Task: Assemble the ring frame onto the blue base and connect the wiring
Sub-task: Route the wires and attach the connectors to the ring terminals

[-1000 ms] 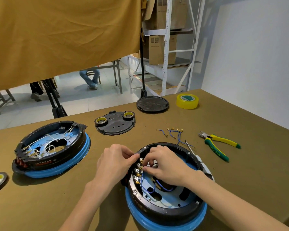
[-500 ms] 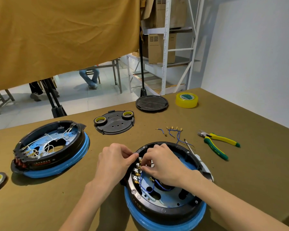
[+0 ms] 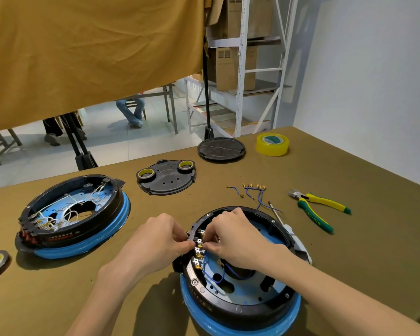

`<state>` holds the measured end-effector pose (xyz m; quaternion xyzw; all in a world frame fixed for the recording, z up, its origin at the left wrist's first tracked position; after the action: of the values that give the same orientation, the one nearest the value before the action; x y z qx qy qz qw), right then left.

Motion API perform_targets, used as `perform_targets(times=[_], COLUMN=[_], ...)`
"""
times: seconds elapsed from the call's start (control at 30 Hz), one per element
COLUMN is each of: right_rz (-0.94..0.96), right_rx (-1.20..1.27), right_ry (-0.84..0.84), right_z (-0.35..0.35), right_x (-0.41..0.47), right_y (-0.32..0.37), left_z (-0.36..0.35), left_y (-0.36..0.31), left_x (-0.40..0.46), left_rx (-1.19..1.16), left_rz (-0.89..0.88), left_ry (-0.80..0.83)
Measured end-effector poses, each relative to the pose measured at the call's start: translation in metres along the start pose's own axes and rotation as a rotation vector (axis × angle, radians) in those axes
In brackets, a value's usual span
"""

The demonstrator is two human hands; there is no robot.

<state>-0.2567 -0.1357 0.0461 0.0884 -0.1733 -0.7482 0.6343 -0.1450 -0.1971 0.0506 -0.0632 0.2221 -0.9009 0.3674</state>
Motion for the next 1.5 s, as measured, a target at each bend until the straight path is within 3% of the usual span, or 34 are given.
perform_targets(times=[0.47,0.73,0.87,1.03,1.17,1.5], right_rz=[-0.036,-0.045,-0.02,-0.131,-0.127,-0.164], right_rx=[0.013,0.079,0.147,0.299,0.172,0.284], right_ry=[0.034,0.01,0.109,-0.132,0.016,0.037], right_z=[-0.008,-0.009,-0.006,0.036,0.01,-0.006], right_x=[0.001,-0.001,-0.003,0.001,0.003,0.014], right_y=[0.005,0.005,0.0,-0.03,-0.023,-0.032], left_z=[-0.002,-0.001,0.0,-0.031,-0.026,-0.021], left_y=[-0.006,-0.006,-0.004,-0.008,-0.011,-0.021], left_x=[0.0,-0.003,-0.004,0.0,-0.003,-0.008], left_rx=[0.009,0.054,0.092,0.15,0.189,0.259], left_rz=[-0.023,0.0,0.033,0.095,0.109,0.105], left_ry=[0.045,0.002,-0.079,-0.089,-0.203,-0.246])
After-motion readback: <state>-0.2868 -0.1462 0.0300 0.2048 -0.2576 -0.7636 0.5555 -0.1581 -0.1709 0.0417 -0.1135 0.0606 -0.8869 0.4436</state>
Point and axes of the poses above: each hand's wrist, its own x-axis towards the middle knuckle, its own z-axis out of the back of the hand, y = z × x, the point moved 10 cm from there along x, towards the middle knuckle, and after that the axes turned 7 degrees about -z, right-handed, at the moved point
